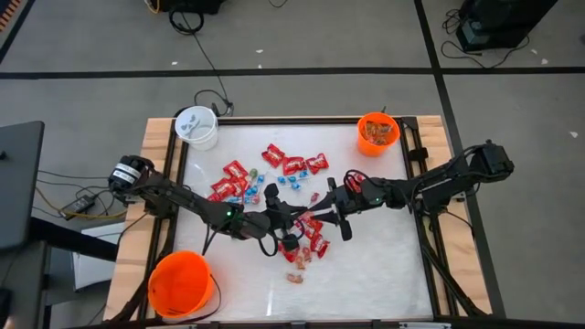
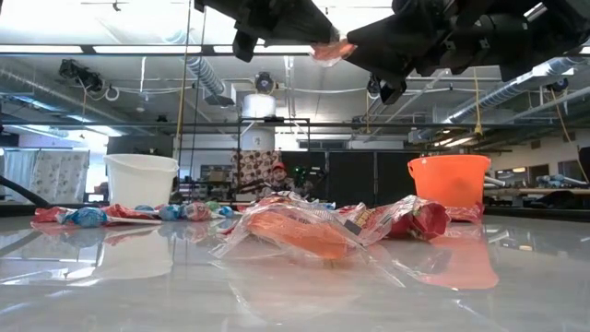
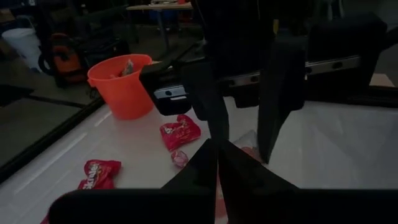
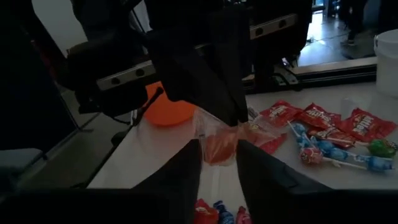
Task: Sort candy by brand, put in halloween buckets
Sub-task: Put the bottom left orange gummy into the top orange bucket
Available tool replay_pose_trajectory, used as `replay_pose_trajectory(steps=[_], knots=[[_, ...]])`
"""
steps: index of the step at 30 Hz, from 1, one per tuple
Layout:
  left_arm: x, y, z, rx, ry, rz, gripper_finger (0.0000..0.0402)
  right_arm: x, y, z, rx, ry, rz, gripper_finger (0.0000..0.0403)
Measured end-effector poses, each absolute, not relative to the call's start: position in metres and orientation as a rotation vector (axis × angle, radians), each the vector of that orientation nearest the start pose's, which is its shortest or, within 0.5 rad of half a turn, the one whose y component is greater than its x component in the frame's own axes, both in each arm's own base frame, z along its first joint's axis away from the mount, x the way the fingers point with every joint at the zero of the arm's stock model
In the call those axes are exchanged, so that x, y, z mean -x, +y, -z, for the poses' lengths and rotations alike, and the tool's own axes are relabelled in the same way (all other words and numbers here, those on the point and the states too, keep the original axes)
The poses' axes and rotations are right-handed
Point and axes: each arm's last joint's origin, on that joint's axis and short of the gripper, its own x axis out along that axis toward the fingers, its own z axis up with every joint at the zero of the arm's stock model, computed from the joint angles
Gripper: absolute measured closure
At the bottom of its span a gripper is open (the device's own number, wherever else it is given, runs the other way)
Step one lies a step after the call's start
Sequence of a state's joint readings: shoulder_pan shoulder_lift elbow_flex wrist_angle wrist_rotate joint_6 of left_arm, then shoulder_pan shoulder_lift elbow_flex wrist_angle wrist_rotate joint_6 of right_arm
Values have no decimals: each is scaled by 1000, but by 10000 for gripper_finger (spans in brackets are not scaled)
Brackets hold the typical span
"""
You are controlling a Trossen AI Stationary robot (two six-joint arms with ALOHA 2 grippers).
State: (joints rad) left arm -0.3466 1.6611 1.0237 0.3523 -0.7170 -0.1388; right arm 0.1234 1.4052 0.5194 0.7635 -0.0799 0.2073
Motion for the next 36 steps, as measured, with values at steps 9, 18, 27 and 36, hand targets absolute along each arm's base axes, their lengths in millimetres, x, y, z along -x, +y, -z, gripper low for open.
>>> replay_pose_trajectory(steps=[9,18,27,36], knots=[[-348,-106,-243,5,227,-349,382,-271,36,-200,-205,146,-200,393],[-324,-102,-257,-27,363,-330,347,-261,9,-211,-184,542,224,398],[-326,-106,-225,37,556,-247,339,-237,-44,-280,-112,789,538,398],[-336,-116,-180,47,755,-60,339,-192,-124,-312,-242,919,821,397]])
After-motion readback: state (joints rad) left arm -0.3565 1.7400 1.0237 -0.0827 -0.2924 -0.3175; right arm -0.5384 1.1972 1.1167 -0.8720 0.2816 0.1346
